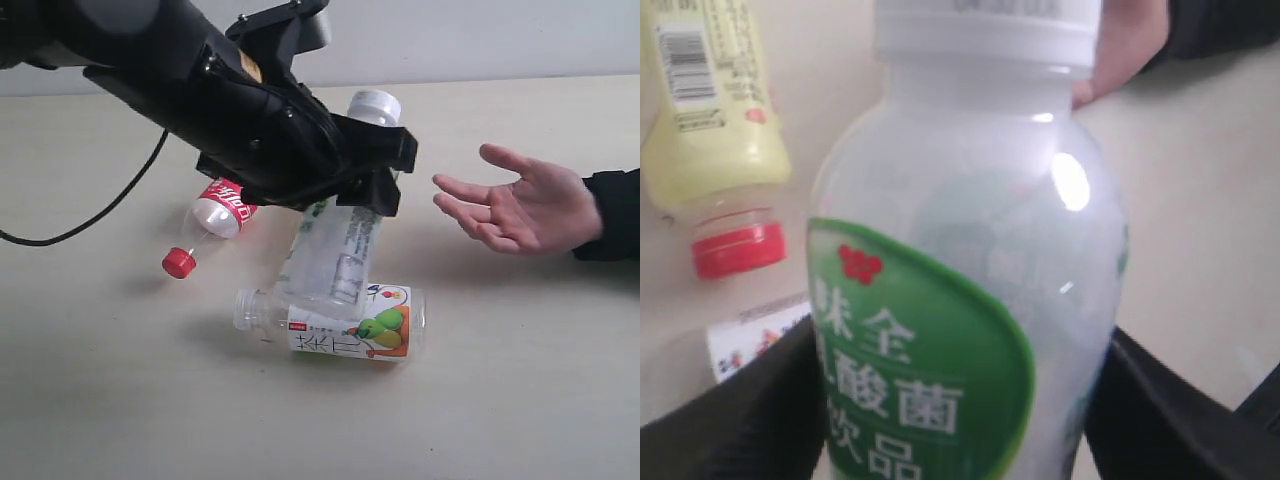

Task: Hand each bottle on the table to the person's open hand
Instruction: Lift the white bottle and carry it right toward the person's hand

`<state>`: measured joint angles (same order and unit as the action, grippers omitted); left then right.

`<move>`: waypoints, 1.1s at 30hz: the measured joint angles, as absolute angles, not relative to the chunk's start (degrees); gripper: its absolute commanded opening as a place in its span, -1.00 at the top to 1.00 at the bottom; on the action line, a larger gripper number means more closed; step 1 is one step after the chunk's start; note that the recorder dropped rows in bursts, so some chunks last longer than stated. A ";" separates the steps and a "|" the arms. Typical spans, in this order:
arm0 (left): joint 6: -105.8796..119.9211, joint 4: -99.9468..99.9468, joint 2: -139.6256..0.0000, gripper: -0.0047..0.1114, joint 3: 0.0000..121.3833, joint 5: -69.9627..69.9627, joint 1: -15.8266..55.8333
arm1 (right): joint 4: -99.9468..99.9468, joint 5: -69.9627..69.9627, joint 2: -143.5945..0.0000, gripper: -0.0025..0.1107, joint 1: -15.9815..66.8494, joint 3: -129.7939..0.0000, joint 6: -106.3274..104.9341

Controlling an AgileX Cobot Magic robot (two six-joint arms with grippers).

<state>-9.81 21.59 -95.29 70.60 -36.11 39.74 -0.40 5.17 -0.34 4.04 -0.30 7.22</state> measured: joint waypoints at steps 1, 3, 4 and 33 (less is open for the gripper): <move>-10.63 21.59 -95.38 0.92 70.70 -34.46 40.44 | -0.40 5.17 -0.34 0.96 4.04 -0.30 7.22; -12.19 21.68 -95.38 0.92 70.73 -30.30 41.87 | -0.40 5.17 -0.34 0.96 4.04 -0.30 7.22; -13.17 21.68 -95.42 0.92 70.73 -28.14 42.71 | -0.40 5.17 -0.34 0.96 4.04 -0.30 7.22; -24.07 25.55 -115.76 0.92 87.92 -9.40 50.95 | -0.40 5.17 -0.34 0.96 4.04 -0.30 7.22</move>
